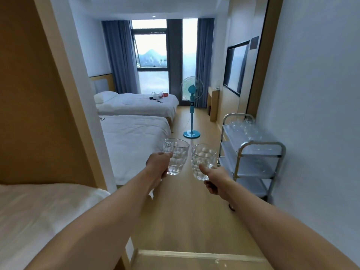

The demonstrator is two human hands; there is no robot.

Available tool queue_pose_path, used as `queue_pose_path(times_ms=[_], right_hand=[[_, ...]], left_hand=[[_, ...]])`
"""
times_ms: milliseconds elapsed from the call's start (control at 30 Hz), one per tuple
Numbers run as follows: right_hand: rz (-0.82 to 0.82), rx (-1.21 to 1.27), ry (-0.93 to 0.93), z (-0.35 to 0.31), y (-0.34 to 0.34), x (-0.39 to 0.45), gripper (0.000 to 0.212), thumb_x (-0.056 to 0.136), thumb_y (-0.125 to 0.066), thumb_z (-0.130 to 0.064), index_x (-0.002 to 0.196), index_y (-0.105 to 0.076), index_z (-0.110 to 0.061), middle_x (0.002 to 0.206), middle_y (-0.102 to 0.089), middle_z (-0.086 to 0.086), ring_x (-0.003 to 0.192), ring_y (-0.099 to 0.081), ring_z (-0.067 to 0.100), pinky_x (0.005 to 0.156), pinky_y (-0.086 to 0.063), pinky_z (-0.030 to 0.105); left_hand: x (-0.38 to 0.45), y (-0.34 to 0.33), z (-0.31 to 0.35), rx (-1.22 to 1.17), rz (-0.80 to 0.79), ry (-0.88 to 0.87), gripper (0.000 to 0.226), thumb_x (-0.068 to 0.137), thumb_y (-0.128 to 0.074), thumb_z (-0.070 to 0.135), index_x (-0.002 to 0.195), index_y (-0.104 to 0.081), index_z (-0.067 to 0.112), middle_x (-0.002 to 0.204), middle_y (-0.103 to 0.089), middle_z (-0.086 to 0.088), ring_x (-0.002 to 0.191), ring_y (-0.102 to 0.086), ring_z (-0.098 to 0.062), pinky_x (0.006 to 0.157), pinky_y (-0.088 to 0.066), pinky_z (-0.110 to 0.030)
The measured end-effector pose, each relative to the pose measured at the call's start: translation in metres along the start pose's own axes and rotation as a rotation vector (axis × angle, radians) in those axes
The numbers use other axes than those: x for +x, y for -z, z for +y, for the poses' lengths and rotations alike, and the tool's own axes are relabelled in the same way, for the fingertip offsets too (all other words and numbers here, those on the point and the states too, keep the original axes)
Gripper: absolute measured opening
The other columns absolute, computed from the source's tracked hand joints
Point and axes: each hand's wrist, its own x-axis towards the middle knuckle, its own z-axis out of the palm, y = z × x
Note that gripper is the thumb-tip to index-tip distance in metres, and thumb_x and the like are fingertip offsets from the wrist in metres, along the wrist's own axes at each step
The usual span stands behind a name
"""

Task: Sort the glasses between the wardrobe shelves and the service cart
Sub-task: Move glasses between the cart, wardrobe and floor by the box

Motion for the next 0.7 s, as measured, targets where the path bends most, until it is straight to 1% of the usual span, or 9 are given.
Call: queue_pose_path(times_ms=[67,100,233,333,400,533,600,700], right_hand=[[0.010,0.003,-0.008,-0.003,0.002,0.029,0.042,0.088,-0.075,-0.048,0.110,-0.061,-0.015,0.072,-0.057,0.008,0.055,-0.049,0.014,0.044,-0.043,0.020],[0.014,0.006,-0.010,-0.005,0.003,0.045,0.042,0.088,-0.075,-0.049,0.110,-0.061,-0.016,0.071,-0.057,0.008,0.054,-0.049,0.014,0.044,-0.043,0.019],[0.042,0.018,0.009,-0.019,0.014,0.118,0.036,0.087,-0.076,-0.050,0.099,-0.060,-0.019,0.070,-0.057,0.007,0.051,-0.050,0.013,0.044,-0.044,0.020],[0.033,0.032,0.009,-0.038,0.021,0.172,0.039,0.089,-0.074,-0.050,0.105,-0.062,-0.017,0.070,-0.057,0.007,0.052,-0.049,0.013,0.044,-0.045,0.021],[0.043,0.039,0.003,-0.050,0.026,0.204,0.042,0.089,-0.073,-0.050,0.110,-0.062,-0.016,0.068,-0.057,0.007,0.052,-0.049,0.014,0.044,-0.045,0.021],[0.047,0.038,0.013,-0.073,0.040,0.267,0.047,0.090,-0.074,-0.048,0.116,-0.061,-0.012,0.068,-0.057,0.009,0.052,-0.049,0.015,0.044,-0.044,0.022],[0.060,0.047,0.012,-0.079,0.042,0.292,0.048,0.090,-0.073,-0.047,0.118,-0.061,-0.010,0.069,-0.055,0.009,0.053,-0.048,0.016,0.044,-0.044,0.023],[0.067,0.070,-0.026,-0.082,0.043,0.328,0.046,0.090,-0.074,-0.046,0.117,-0.061,-0.011,0.070,-0.055,0.008,0.054,-0.048,0.016,0.044,-0.044,0.024]], left_hand=[[0.030,-0.012,0.002,0.005,-0.024,-0.001,0.019,0.095,-0.066,0.030,0.081,-0.063,0.017,0.059,-0.048,-0.002,0.046,-0.041,-0.016,0.050,-0.036,-0.025],[0.046,-0.018,0.004,0.002,-0.031,-0.002,0.019,0.095,-0.066,0.030,0.082,-0.063,0.017,0.060,-0.048,-0.002,0.047,-0.041,-0.016,0.049,-0.037,-0.025],[0.114,-0.048,0.011,-0.027,-0.029,-0.015,0.017,0.096,-0.066,0.029,0.085,-0.064,0.016,0.064,-0.048,-0.003,0.048,-0.041,-0.014,0.048,-0.038,-0.024],[0.165,-0.072,0.021,-0.039,-0.039,0.014,0.017,0.097,-0.065,0.027,0.087,-0.063,0.014,0.063,-0.046,-0.003,0.046,-0.039,-0.013,0.049,-0.036,-0.024],[0.196,-0.088,0.029,-0.054,-0.045,0.044,0.016,0.097,-0.065,0.026,0.089,-0.061,0.012,0.064,-0.044,-0.002,0.048,-0.038,-0.012,0.048,-0.034,-0.023],[0.253,-0.121,0.042,-0.070,-0.043,0.062,0.015,0.098,-0.064,0.026,0.092,-0.061,0.013,0.065,-0.042,-0.001,0.050,-0.036,-0.012,0.045,-0.033,-0.019],[0.278,-0.133,0.045,-0.079,-0.049,0.068,0.013,0.099,-0.063,0.025,0.094,-0.060,0.014,0.065,-0.041,-0.001,0.050,-0.035,-0.011,0.044,-0.032,-0.018],[0.319,-0.147,0.051,-0.062,-0.076,0.084,0.014,0.099,-0.062,0.026,0.094,-0.061,0.012,0.062,-0.042,0.000,0.050,-0.035,-0.011,0.045,-0.032,-0.020]])
